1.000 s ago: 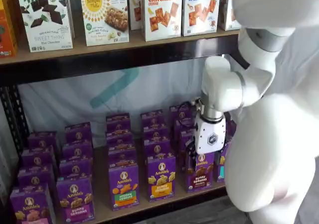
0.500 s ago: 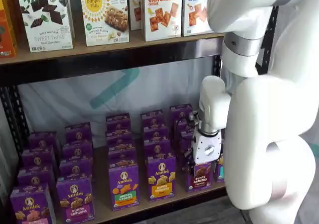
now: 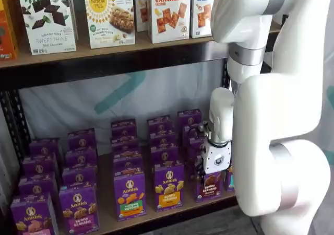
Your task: Pick up the purple box with a brown patch in the center, on the bottom shelf, the fifth box from the left
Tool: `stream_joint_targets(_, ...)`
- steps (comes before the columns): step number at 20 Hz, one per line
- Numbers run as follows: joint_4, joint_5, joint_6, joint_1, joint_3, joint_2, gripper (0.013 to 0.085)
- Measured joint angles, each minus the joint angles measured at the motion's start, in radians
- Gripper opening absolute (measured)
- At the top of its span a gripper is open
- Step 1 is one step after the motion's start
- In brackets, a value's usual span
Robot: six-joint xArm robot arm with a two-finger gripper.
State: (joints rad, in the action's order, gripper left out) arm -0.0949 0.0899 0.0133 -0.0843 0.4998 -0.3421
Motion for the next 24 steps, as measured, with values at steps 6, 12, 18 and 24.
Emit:
stream_joint_targets(6,0.207,-0.033,-0.183,0.028,0.081,-0.091,0.085)
stream_joint_targets(12,0.314,-0.03,-0.277,0.039,0.173,-0.171,0.085)
stream_joint_targets(18,0.482,-0.017,-0.425,0.058,0.272,-0.244,0.085)
stream_joint_targets(24,0.267,-0.002,-0.258,0.008,0.338,-0.289,0.085)
